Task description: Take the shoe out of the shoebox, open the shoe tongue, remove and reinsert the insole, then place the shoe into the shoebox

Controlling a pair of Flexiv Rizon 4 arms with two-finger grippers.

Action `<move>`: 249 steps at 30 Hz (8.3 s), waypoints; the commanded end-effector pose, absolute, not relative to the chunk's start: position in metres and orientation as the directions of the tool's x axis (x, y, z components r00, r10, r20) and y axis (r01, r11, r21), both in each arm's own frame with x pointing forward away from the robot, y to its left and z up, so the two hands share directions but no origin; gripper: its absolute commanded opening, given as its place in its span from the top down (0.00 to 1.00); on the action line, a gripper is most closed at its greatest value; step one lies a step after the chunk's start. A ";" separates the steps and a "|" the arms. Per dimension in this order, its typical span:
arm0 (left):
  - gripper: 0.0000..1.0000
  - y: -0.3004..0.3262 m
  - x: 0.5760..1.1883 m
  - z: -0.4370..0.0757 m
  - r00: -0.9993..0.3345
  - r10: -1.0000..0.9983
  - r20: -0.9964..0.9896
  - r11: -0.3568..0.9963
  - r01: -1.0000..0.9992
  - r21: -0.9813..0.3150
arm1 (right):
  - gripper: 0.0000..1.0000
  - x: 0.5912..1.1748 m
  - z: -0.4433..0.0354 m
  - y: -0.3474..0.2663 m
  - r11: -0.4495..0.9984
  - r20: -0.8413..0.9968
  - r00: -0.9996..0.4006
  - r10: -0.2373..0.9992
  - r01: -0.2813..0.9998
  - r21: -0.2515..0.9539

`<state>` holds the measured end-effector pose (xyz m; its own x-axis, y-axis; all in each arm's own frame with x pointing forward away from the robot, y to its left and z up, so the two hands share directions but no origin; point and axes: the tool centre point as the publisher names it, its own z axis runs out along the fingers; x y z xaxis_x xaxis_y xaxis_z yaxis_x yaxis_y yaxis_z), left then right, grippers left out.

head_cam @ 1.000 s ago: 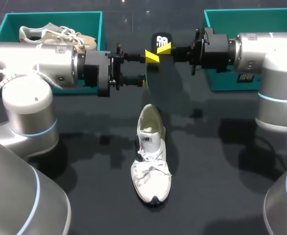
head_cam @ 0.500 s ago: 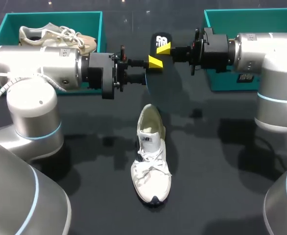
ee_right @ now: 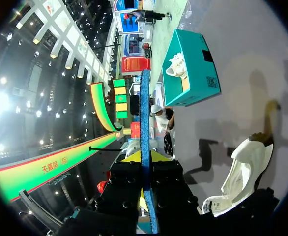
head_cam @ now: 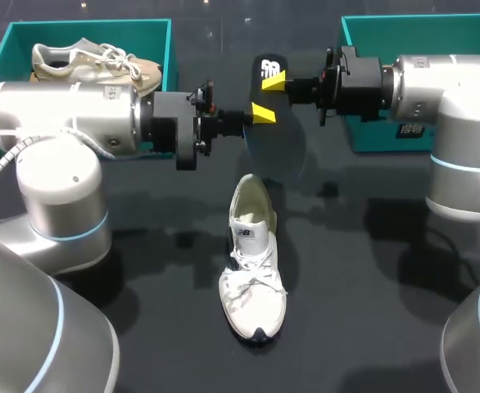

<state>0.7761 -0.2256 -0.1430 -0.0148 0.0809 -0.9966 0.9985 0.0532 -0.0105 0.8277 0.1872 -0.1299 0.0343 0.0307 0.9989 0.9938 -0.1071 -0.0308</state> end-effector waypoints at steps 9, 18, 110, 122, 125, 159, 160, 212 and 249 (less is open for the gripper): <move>1.00 -0.220 0.775 -0.145 -0.002 0.081 -0.997 0.071 0.997 0.004 | 0.00 0.822 -0.128 0.185 -0.110 0.999 0.024 0.023 0.994 -0.021; 1.00 -0.177 0.771 -0.150 -0.080 0.089 -0.993 0.046 0.996 -0.076 | 0.00 0.798 -0.125 0.167 -0.091 0.999 -0.046 0.013 0.995 0.047; 1.00 -0.140 0.783 -0.148 -0.321 0.064 0.945 0.184 -0.927 -0.328 | 0.00 0.782 -0.127 0.154 -0.097 0.997 -0.072 0.021 0.993 0.073; 1.00 -0.143 0.798 -0.168 -0.080 0.036 0.996 0.173 -0.981 -0.085 | 0.00 0.781 -0.124 0.151 -0.096 0.994 -0.088 0.061 0.991 0.093; 1.00 -0.143 0.802 -0.174 -0.035 0.030 0.999 0.161 -0.986 -0.040 | 0.00 0.779 -0.122 0.150 -0.086 0.991 -0.096 0.097 0.991 0.105; 1.00 -0.146 0.806 -0.191 0.102 0.029 0.994 0.096 -0.990 0.099 | 0.00 0.770 -0.063 0.164 -0.034 0.471 0.016 0.882 0.999 0.030; 1.00 -0.147 0.806 -0.192 0.104 0.029 0.994 0.095 -0.990 0.101 | 0.00 0.770 -0.061 0.166 -0.038 0.440 0.022 0.898 0.999 0.028; 1.00 -0.161 0.802 -0.191 0.138 0.024 0.990 0.055 -0.989 0.136 | 0.00 0.759 -0.056 0.235 -0.117 0.141 0.107 0.984 0.991 0.066; 1.00 -0.161 0.802 -0.191 0.138 0.024 0.990 0.055 -0.989 0.136 | 0.00 0.761 -0.082 0.178 -0.206 0.772 0.124 0.623 0.978 0.010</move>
